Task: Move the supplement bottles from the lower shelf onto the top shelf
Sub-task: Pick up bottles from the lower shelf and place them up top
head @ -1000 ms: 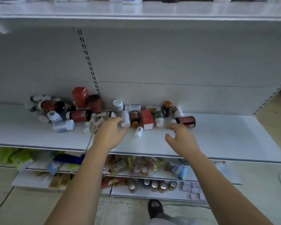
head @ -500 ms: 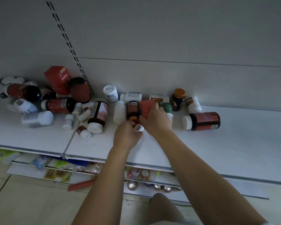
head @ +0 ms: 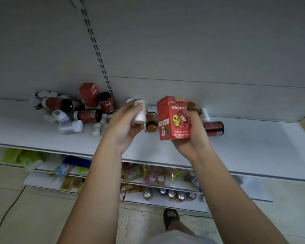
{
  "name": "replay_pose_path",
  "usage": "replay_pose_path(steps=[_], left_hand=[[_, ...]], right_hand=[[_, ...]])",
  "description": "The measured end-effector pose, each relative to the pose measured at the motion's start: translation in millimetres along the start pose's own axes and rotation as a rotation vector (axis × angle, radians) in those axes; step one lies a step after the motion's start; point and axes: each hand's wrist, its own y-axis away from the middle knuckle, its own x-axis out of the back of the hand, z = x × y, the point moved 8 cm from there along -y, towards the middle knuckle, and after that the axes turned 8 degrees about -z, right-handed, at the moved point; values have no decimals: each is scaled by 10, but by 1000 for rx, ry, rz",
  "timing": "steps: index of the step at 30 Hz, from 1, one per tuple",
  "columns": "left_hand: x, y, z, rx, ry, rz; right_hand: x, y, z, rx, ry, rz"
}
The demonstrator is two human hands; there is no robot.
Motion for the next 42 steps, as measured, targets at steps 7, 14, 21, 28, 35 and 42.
replay_pose_path(steps=[7,14,21,28,35,42], left_hand=[[-388,1137,824,-126,133,-159],[-661,1774,1258,-249,115,-248],[-1035,1890,1480,-201,239,-359],[-1745,1635,1743,-190,242,-517],[-2868,1199,1918,-338,15,-551],[-4098,566,1863,-450,-493,-529]], right_hand=[[-741,923,-210,203,228,15],[-1287,1648,-385,373,337,-97],[-1445,2024,-844,512,388,-91],[-1501,2147,-1489,609,439,-187],[-1243,2274,-2573,720,579,-184],[-783,2196,-3984,800,616,-14]])
